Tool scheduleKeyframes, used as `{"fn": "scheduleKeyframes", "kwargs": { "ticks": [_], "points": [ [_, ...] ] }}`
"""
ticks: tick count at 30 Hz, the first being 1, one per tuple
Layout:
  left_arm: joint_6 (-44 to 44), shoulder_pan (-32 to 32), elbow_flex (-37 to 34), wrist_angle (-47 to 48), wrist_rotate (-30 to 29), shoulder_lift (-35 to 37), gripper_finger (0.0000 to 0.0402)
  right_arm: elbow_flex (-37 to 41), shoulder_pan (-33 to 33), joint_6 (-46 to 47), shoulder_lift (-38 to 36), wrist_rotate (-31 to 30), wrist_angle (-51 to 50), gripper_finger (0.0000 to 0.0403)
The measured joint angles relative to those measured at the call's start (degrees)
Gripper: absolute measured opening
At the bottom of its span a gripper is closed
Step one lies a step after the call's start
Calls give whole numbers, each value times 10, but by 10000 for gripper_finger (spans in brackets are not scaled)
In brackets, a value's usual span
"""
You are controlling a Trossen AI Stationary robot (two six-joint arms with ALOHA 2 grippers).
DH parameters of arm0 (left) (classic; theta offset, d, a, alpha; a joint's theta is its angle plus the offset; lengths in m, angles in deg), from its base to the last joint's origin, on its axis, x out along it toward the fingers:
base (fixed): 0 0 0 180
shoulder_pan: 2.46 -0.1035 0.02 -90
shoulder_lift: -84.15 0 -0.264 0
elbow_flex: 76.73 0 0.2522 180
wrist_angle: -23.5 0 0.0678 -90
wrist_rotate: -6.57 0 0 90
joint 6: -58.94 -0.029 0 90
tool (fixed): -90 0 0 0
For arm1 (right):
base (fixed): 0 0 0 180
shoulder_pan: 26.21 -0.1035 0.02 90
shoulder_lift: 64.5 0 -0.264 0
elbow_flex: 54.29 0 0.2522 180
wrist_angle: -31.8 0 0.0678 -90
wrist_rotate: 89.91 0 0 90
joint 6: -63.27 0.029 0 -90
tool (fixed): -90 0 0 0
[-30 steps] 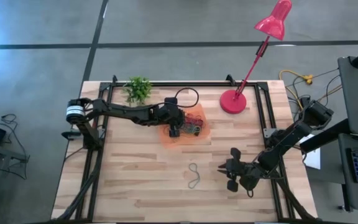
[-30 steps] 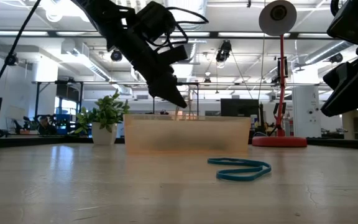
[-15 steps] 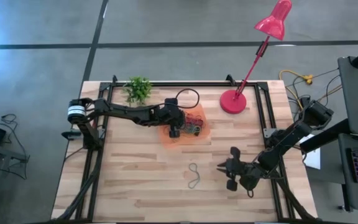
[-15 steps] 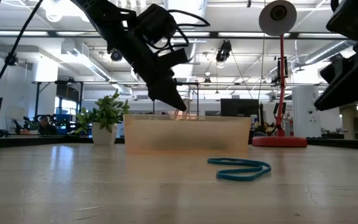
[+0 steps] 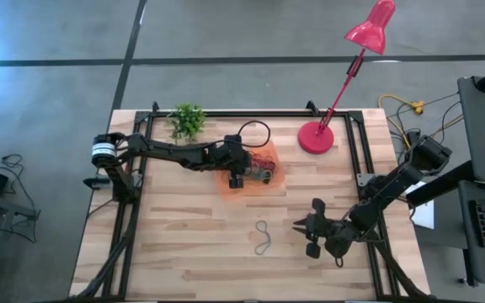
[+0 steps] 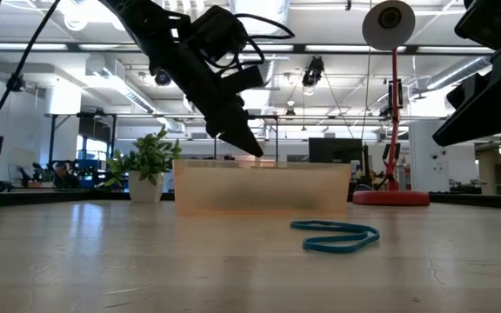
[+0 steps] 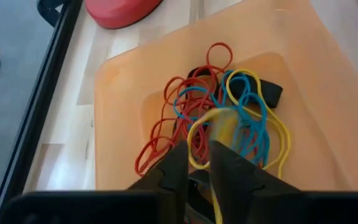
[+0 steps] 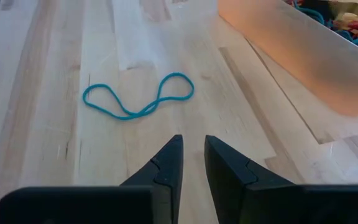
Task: Pick and place rubber bands into bin
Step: Put the yellow rubber band into the orange bin, then put the blue rubber band into the orange bin
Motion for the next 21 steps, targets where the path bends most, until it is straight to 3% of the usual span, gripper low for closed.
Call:
{"fn": "scheduleKeyframes", "kwargs": {
  "ticks": [8, 16, 21],
  "points": [
    [1, 5, 0, 7, 0, 0, 92, 0, 0, -1, 0, 3, 27, 57],
    [47, 37, 1, 141, 4, 18, 93, 2, 2, -95, 5, 1, 156, 57],
    [101, 67, 0, 212, 50, 45, 93, 3, 15, -146, 51, -10, 240, 57]
  ]
}}
